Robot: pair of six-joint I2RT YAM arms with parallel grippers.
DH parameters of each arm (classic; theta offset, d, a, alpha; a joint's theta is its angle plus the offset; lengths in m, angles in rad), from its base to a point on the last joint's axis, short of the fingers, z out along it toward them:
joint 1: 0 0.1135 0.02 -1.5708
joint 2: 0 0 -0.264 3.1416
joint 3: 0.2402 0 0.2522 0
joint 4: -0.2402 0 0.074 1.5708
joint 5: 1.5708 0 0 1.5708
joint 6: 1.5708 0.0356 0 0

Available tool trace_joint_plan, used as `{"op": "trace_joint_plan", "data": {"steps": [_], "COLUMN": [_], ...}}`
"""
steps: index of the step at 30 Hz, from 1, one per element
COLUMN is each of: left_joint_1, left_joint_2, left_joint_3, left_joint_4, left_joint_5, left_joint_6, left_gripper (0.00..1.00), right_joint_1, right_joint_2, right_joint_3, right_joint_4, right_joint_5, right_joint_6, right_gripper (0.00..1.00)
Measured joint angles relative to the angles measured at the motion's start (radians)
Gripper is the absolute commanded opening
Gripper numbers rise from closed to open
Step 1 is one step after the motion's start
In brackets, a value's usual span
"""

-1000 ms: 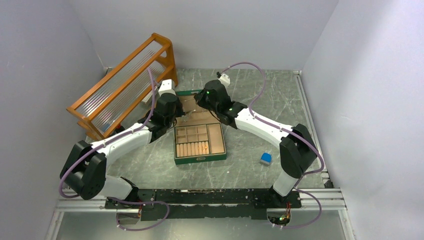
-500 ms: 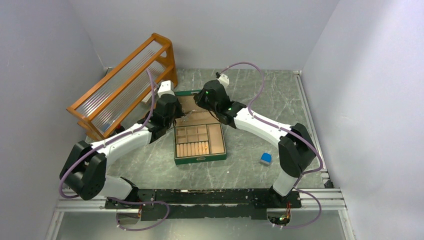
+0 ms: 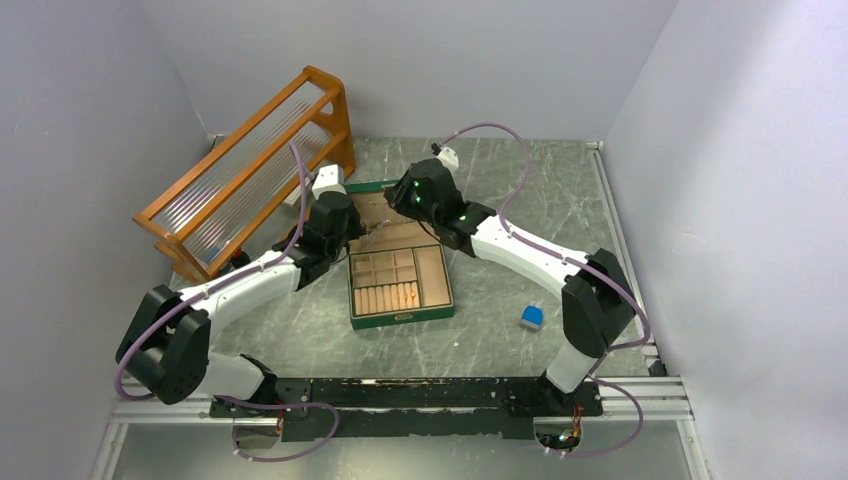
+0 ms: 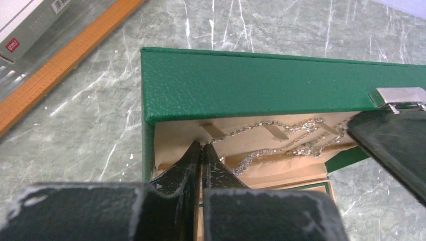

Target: Organize the mixed jewelry

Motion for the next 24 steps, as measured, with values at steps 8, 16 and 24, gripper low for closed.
{"op": "trace_joint_plan", "data": {"steps": [8,16,24], "left_joint_1": [0.0,0.003,0.004], "left_joint_2": [0.0,-0.001,-0.053], "left_joint_3": [-0.016,-0.035,-0.035], "left_joint_4": [0.001,0.001,-0.002], "left_joint_5": [0.001,0.013,0.05], "left_joint_6": [-0.004,-0.005,-0.005], "left_gripper": [0.05,0.22,0.49], "right_joint_1": [0.0,0.001,0.001], "right_joint_2": [-0.099,-0.187,-0.2], "right_joint_3": [-0.012,-0.063,-0.146], "right_joint_4": [-0.007,-0.024,-0.052], "right_joint_5": [-0.009,-0.001,0.006], "right_joint_6": [0.001,0.019,0.066], "right_gripper": [0.32,0.34,0.33]}}
